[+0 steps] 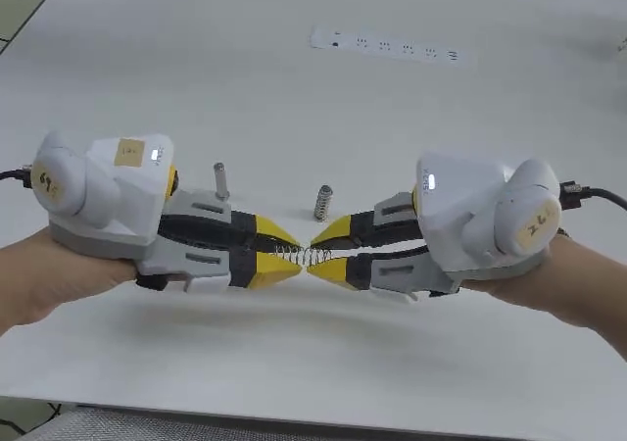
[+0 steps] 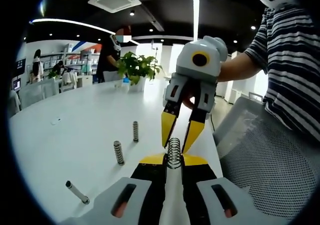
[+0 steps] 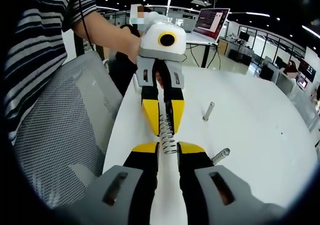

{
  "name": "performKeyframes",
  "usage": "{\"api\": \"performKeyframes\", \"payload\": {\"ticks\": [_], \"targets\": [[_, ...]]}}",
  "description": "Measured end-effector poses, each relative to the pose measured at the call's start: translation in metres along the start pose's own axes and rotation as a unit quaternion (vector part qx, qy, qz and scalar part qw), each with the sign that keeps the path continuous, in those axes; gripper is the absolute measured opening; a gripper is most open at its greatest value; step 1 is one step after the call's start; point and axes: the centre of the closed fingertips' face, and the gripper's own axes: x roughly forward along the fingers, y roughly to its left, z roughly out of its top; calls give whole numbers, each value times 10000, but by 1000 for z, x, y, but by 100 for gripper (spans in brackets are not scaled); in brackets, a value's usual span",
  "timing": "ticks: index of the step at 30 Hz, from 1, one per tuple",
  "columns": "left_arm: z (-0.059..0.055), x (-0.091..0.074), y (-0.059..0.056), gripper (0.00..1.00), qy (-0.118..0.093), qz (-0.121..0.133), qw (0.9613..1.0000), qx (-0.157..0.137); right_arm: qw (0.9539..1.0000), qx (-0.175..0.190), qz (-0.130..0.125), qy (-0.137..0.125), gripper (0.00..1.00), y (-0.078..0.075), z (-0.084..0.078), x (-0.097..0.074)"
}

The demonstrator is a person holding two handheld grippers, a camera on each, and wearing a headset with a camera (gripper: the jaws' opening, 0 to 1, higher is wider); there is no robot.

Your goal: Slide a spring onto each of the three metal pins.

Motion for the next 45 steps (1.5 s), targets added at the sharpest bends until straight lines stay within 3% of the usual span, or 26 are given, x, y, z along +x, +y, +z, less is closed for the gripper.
{"api": "performKeyframes", "payload": {"ticks": [8,16,35,45], "targets": [[2,1,0,8,-9,-27,10000,-24,9999,72,-74,18,16,1,-9,-6],[3,1,-2,8,14,-81,10000,-9,9999,102,-73,-52,13,0,-6,-7],[1,0,-4,8,39,-111,9999,-50,9999,147,-2,-77,13,1,-5,-7],[-2,0,-3,8,98,-110,9999,-49,9994,258,8,-212,13,-1,1,-11]]}}
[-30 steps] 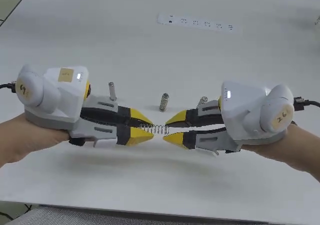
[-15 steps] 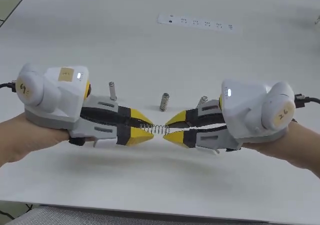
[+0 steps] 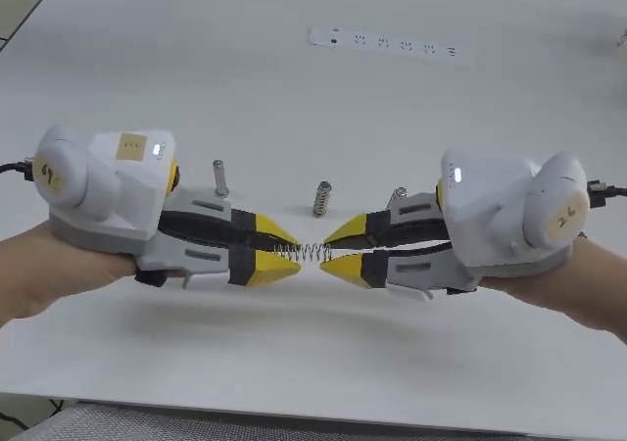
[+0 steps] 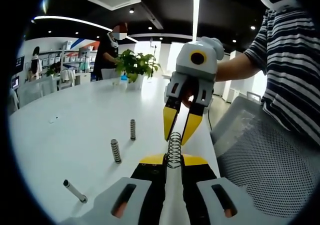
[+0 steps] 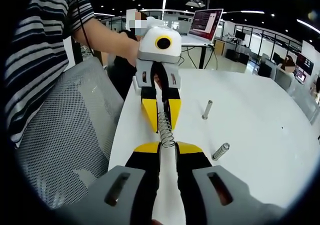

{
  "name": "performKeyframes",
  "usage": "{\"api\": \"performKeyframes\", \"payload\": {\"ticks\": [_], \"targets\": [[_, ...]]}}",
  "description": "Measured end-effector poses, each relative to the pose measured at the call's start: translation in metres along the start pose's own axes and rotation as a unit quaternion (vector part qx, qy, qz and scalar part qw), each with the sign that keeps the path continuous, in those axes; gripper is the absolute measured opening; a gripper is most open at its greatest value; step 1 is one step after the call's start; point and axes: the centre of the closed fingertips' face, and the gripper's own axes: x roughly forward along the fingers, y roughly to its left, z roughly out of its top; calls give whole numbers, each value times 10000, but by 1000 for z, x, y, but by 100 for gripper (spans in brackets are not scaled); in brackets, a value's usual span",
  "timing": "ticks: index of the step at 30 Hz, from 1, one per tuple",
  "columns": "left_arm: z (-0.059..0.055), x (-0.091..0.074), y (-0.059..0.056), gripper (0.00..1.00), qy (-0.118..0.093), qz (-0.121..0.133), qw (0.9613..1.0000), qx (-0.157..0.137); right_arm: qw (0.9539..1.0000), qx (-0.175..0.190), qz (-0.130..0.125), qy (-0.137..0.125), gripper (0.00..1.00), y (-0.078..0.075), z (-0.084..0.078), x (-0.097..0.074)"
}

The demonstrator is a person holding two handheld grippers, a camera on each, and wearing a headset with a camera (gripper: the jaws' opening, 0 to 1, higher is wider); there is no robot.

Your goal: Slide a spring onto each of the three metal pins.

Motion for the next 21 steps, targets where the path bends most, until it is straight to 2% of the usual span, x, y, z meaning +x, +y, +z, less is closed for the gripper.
{"api": "performKeyframes", "payload": {"ticks": [4,9,21], "targets": [[-2,0,-2,7,68,-3,10000,57,9998,87,-3,-156,13,-1,7,-1],[-3,0,-2,7,75,15,9999,69,9998,91,-9,-172,13,-1,8,0],[-3,0,-1,7,92,42,9999,140,9977,177,-95,-653,13,-4,33,2]]}}
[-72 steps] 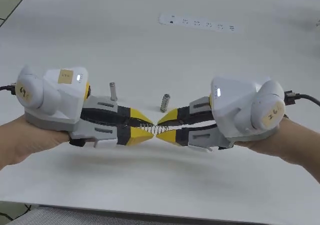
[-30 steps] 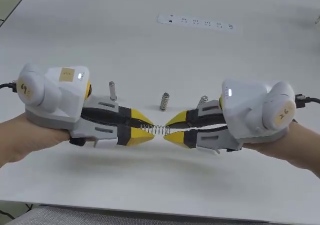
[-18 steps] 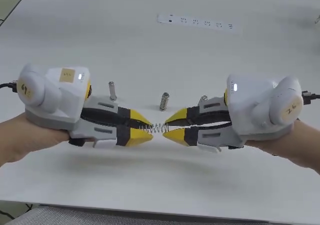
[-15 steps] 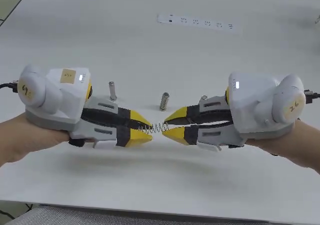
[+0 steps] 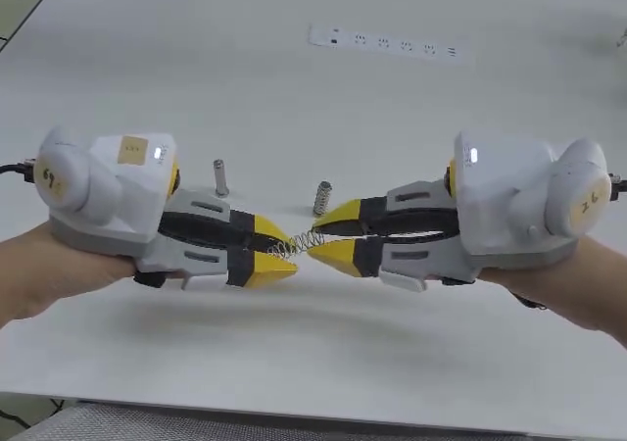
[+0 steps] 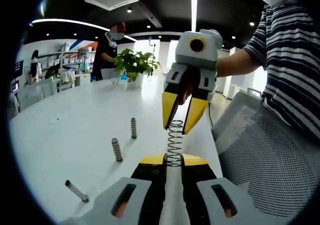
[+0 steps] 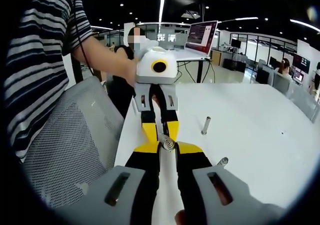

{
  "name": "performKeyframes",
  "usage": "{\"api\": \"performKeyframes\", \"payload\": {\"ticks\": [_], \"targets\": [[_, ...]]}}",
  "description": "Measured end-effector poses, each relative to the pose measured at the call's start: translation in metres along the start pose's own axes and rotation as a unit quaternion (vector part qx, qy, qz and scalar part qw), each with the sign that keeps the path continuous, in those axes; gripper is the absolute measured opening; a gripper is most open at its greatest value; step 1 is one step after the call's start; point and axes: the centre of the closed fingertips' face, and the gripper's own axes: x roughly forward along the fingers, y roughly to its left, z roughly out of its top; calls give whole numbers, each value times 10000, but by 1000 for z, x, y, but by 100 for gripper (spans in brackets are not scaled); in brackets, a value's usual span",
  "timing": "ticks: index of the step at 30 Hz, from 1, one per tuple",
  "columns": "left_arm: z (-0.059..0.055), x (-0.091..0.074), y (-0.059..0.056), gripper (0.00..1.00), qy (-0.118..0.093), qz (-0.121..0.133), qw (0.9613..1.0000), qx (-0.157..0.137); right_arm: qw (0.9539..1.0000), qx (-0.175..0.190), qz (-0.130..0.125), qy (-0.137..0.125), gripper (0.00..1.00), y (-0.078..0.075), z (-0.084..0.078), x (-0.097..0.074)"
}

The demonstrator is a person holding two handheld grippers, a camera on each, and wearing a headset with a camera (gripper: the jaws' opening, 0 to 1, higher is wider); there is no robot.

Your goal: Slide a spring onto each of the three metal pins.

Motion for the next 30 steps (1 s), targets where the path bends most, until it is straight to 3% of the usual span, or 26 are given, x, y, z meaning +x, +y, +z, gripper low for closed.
{"api": "performKeyframes", "payload": {"ticks": [5,8,14,30], "targets": [[0,0,2,7,10,33,10000,36,10000,-16,-15,-95,13,0,7,4],[0,1,2,7,8,21,10000,54,9996,78,19,-287,13,2,15,5],[1,6,-2,7,-17,-52,10000,54,9992,-162,62,-353,13,9,24,14],[6,2,-2,8,-150,-61,9999,-58,9981,-123,77,-593,12,10,31,12]]}}
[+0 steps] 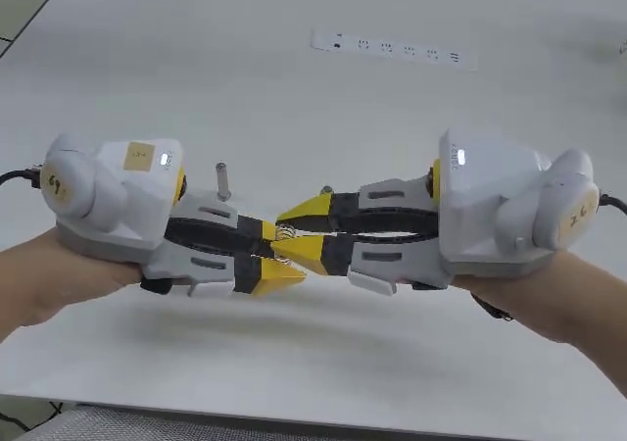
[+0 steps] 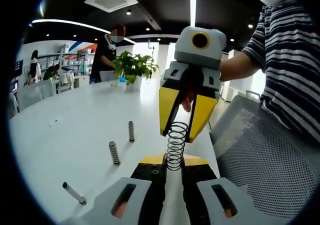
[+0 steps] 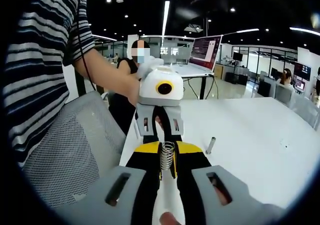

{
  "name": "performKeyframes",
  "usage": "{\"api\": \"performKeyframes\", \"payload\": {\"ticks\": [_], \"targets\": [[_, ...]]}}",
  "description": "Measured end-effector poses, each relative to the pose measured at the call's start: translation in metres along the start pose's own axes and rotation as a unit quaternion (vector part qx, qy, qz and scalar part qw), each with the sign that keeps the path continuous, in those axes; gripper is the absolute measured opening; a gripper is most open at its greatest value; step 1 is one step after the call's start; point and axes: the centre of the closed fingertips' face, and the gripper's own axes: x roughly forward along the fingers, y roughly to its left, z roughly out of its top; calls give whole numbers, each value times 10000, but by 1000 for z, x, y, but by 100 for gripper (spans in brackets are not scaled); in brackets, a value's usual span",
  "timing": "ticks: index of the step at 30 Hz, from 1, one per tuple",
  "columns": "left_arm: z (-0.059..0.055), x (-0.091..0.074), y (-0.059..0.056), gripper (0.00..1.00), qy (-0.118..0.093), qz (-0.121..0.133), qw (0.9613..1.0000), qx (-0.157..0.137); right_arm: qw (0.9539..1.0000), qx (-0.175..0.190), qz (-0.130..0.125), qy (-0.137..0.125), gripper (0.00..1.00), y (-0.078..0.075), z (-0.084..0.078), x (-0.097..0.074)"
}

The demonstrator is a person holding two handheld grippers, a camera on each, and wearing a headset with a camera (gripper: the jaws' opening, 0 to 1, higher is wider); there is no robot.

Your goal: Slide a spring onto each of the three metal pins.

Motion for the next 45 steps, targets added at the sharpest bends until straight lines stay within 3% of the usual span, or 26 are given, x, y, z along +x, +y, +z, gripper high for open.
{"api": "performKeyframes", "payload": {"ticks": [9,14,21,29,33,41,45], "targets": [[2,-4,2,8,-45,45,9999,-153,10000,-53,-24,0,12,-3,4,2],[-3,-3,2,10,34,52,9995,-303,9998,-134,-24,109,12,-1,0,4],[0,-4,2,12,-47,84,9992,-377,9998,-101,-77,167,12,-1,-5,3],[0,-5,5,21,-66,214,9990,-380,9997,-151,-132,165,12,-2,-5,1],[-1,-7,7,30,-42,339,9987,-378,9996,-177,-129,193,12,-2,-6,0],[-8,-20,17,42,35,651,9966,-496,9994,-198,-192,218,12,-6,-6,-1],[-8,-29,26,50,-21,889,9947,-508,9994,-147,-245,185,12,-9,-5,-2]]}}
